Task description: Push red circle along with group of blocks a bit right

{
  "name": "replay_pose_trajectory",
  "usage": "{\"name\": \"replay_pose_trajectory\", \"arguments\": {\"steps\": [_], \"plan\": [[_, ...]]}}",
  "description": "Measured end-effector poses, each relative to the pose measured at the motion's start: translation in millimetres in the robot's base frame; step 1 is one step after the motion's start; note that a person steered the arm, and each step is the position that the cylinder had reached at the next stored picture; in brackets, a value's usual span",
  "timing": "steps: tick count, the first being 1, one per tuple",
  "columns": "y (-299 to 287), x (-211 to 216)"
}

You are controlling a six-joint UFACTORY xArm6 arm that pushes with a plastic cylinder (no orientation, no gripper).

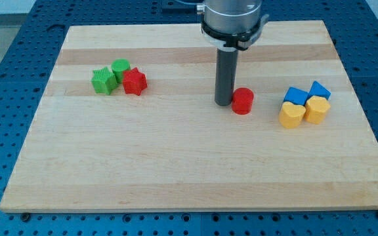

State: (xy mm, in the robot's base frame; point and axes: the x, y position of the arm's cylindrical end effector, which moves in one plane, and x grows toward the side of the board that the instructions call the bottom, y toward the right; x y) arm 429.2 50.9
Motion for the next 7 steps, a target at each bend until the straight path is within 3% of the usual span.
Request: {"name": "replay_pose_trajectory", "arguments": {"steps": [7], "plan": [[61.4, 21.5]]}}
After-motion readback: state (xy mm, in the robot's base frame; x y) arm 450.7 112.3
